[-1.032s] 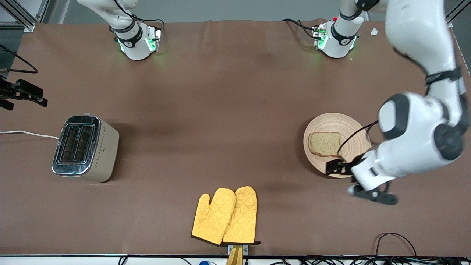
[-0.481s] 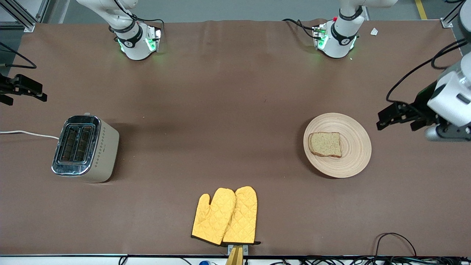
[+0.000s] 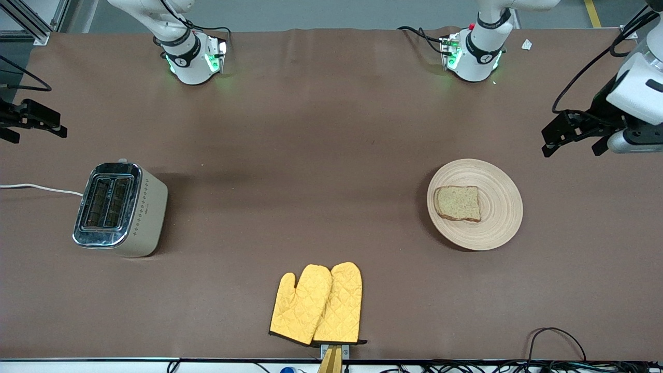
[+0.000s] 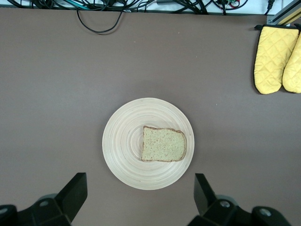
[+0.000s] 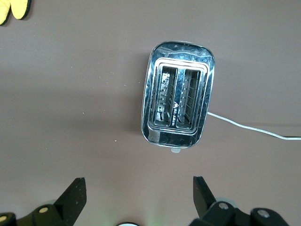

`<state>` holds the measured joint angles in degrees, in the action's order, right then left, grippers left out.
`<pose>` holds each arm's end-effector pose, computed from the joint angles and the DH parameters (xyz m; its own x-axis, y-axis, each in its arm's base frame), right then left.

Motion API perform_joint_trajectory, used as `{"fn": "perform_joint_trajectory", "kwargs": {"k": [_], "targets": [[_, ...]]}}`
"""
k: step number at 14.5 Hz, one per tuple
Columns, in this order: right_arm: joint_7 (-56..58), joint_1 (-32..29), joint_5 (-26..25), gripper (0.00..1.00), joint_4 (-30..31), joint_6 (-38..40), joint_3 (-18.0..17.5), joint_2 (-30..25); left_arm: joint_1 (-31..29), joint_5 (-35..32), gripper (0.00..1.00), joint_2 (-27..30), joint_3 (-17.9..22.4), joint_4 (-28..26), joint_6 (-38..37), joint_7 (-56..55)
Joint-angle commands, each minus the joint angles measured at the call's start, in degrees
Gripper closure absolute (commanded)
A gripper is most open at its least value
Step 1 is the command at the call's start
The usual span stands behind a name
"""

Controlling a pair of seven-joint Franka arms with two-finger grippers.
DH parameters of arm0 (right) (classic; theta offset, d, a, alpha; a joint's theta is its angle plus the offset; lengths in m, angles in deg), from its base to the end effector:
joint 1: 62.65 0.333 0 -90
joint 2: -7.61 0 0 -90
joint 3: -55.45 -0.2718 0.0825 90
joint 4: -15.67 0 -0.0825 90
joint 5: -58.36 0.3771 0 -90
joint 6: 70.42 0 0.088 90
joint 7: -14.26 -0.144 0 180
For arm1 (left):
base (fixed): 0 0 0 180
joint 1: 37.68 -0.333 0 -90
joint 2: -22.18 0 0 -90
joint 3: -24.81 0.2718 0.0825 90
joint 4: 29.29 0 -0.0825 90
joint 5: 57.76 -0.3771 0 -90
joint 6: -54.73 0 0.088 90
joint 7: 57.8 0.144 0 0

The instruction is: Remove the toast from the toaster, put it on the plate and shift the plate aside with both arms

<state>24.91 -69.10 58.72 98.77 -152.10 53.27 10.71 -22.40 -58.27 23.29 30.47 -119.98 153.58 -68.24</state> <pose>0.5428 -0.0400 0.5568 0.9908 0.1123 -0.0759 0.1109 -0.9936 -0.0227 0.5561 -0.0927 0.5636 0.9871 0.0154 0.1596 0.0120 -0.9997 0.0223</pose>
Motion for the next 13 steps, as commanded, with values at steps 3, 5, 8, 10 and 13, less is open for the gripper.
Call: {"fn": "perform_joint_trajectory", "kwargs": {"k": [3,5,8,10,13], "targets": [[-0.54,0.56,0.78,0.00,0.49,1.34,-0.20,-1.43,-0.16,-1.25,0.00,5.91,-0.39,-7.84,3.27,2.61],[-0.36,0.56,0.78,0.00,0.49,1.34,-0.20,-1.43,-0.16,-1.16,0.00,6.44,-0.48,-8.63,3.27,2.52],[-0.19,0.56,0.78,0.00,0.49,1.43,-0.20,-1.43,-0.16,-1.16,0.00,5.83,-0.21,-7.58,2.92,3.22],[-0.10,0.56,0.70,0.00,0.49,1.61,-0.20,-1.43,-0.07,-1.25,0.00,5.66,-0.21,-7.06,2.05,3.23],[-0.19,0.65,0.70,0.00,0.40,1.70,-0.20,-1.43,-0.16,-1.25,0.00,4.16,-0.13,-4.25,-1.28,3.14]]}}
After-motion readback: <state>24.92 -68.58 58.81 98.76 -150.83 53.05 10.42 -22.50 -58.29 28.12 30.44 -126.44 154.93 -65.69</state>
